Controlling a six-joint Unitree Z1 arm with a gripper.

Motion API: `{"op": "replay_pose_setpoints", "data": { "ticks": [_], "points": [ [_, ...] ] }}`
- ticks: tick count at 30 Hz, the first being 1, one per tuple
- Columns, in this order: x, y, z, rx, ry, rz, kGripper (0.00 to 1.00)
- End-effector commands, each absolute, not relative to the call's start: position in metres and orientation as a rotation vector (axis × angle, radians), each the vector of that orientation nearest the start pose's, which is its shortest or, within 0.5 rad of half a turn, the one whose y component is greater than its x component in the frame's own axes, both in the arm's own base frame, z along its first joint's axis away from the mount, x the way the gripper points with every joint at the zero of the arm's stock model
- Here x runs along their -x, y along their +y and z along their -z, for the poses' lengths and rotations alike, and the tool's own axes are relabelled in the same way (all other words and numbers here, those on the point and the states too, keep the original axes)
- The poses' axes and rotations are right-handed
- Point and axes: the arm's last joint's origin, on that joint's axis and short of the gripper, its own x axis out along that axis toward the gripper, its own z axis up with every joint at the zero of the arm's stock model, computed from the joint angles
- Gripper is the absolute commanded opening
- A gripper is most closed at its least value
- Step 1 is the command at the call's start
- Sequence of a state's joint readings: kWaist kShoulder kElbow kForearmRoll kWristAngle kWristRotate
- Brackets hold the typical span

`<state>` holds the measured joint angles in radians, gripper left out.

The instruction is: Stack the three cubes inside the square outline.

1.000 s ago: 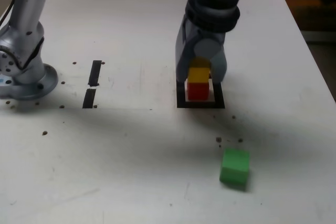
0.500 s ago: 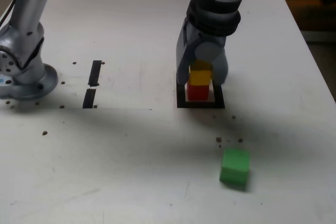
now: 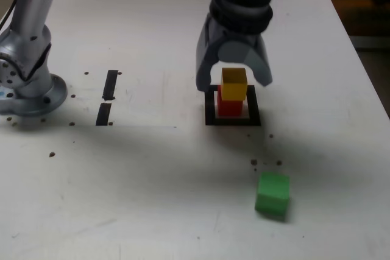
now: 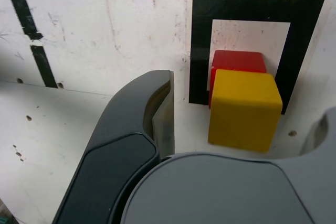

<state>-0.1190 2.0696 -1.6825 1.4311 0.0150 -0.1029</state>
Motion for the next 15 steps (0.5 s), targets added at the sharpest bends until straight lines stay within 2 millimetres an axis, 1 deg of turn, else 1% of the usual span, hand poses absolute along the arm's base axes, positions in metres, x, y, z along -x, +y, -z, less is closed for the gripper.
{"op": "replay_pose_setpoints", "data": {
  "ticks": [1, 4, 7, 11, 15],
  "points": [
    [-0.358, -0.05, -0.283, -0.086, 1.76, 0.019, 1.0],
    [-0.359, -0.078, -0.306, -0.182, 1.689, 0.128, 1.0],
    [-0.359, -0.112, -0.318, -0.261, 1.655, 0.227, 1.0],
    [-0.36, -0.152, -0.319, -0.314, 1.627, 0.304, 1.0],
    [-0.365, -0.182, -0.306, -0.325, 1.64, 0.334, 1.0]
  ]
}}
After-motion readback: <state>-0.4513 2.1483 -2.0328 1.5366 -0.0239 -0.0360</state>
